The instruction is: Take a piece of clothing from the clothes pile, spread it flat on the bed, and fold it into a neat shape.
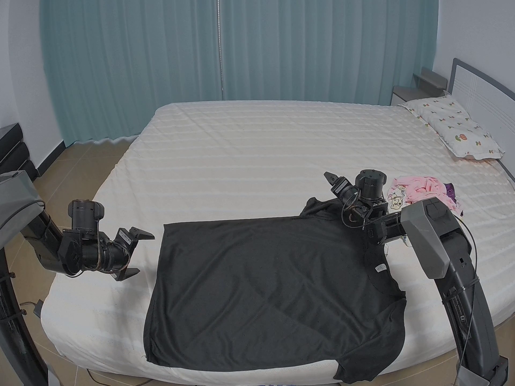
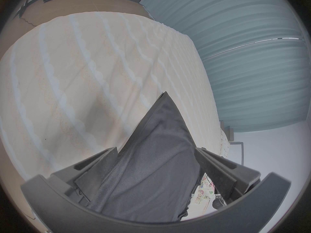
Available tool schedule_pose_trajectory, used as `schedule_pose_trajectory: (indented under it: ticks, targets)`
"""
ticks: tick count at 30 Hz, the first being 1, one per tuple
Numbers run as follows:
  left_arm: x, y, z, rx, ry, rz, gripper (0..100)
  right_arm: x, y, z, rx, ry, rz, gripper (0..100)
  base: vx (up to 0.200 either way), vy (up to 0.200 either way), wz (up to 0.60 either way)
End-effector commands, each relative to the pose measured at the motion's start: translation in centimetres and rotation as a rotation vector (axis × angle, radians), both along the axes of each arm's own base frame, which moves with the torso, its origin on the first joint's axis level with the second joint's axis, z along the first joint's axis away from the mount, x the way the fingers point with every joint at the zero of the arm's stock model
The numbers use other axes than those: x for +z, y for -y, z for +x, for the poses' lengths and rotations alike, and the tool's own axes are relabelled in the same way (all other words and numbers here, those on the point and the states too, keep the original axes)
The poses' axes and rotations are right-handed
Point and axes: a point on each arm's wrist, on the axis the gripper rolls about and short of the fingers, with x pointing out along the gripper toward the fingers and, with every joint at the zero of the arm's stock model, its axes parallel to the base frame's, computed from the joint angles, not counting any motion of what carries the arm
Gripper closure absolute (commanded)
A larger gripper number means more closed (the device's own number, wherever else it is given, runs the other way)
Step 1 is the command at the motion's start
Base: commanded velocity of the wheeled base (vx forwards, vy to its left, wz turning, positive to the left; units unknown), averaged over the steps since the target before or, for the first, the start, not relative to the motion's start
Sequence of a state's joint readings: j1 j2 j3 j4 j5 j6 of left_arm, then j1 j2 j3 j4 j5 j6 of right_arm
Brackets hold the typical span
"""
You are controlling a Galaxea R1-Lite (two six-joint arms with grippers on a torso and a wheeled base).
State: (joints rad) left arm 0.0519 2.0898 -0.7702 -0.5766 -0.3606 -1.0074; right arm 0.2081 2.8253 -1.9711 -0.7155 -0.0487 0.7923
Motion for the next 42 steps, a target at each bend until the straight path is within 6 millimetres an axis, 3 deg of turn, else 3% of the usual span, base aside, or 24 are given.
schedule_pose_trajectory:
  ticks: [1,9,14,21,22,30,42]
  targets:
    - [-0.2,0.0,0.0,0.001,-0.006,0.000,0,-0.3,1.9,0.0,-0.030,-0.017,-0.030,0,0.000,0.000,0.00]
    - [-0.3,0.2,-0.2,-0.008,-0.011,-0.003,0,-1.2,6.1,-0.5,-0.056,-0.071,-0.122,0,0.000,0.000,0.00]
    - [-0.3,0.3,-0.2,-0.013,-0.013,-0.004,0,-2.6,6.9,-1.1,-0.013,-0.109,-0.117,0,0.000,0.000,0.00]
    - [-0.5,0.3,-0.2,-0.013,-0.019,-0.004,0,-3.6,6.6,-1.6,0.059,-0.102,-0.151,0,0.000,0.000,0.00]
    - [-0.5,0.3,-0.2,-0.014,-0.019,-0.004,0,-3.8,6.5,-1.7,0.063,-0.104,-0.157,100,0.000,0.000,0.00]
    - [-0.5,0.3,-0.2,-0.014,-0.019,-0.004,0,-4.6,6.6,-1.7,0.065,-0.111,-0.182,100,0.000,0.000,0.00]
    - [-0.5,0.3,-0.2,-0.014,-0.019,-0.004,0,-3.6,9.2,-2.5,-0.004,-0.117,-0.184,100,0.000,0.000,0.00]
